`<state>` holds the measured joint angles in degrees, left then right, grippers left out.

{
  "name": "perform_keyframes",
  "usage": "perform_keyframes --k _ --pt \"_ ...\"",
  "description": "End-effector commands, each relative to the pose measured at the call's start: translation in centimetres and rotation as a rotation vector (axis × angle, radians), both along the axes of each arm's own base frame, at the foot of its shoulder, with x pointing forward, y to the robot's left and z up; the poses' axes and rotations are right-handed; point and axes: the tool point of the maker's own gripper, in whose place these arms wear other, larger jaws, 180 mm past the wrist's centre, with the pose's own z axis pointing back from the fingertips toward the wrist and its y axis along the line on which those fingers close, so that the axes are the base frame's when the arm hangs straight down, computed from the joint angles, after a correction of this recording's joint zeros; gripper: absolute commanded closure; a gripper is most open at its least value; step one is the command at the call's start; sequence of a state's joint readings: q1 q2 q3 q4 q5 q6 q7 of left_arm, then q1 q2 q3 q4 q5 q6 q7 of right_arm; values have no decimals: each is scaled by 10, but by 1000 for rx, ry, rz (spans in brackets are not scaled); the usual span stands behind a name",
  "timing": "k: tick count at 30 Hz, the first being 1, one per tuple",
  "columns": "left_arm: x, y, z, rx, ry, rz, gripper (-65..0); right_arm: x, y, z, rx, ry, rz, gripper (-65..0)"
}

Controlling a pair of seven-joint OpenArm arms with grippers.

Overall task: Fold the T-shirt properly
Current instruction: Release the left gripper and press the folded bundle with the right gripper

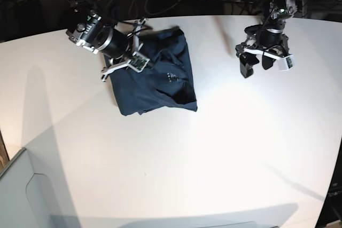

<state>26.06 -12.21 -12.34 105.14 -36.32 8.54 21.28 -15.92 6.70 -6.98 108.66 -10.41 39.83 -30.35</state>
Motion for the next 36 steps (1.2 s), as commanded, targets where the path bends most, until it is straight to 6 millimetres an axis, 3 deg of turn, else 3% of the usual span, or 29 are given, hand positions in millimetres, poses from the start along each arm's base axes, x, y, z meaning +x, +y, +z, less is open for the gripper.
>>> perform_keyframes --k 1,5,7,11,14,18,24,27,30,32,36 --pt "4 2 9 7 -35 -2 -451 -3 14 12 46 -28 43 -1" --pt "4 1 10 5 -38 -1 -451 -30 39 7 42 -4 184 -1" --pt "4 0 10 3 -40 -1 -451 -34 42 14 37 -28 220 -1" --pt "4 0 10 1 -40 2 -451 -15 23 40 18 -124 171 -1" --pt "4 0 10 1 -39 0 -451 5 5 45 6 -153 90 -1" --pt "4 -1 10 0 -38 -1 -451 7 7 26 11 -96 77 -1" --pt "4 -3 10 -5 -39 -7 -451 -32 50 -8 47 40 210 -1" --pt "4 -4 10 -7 -40 -8 -451 -44 64 -14 55 68 262 -1" --pt "5 -9 12 -75 -48 3 -451 -51 74 -2 73 41 297 -1" --pt "5 -11 13 -129 -54 12 -451 -46 75 16 89 -14 298 -1" --pt "4 -17 15 -200 -58 19 -451 -23 54 46 73 -127 235 -1"
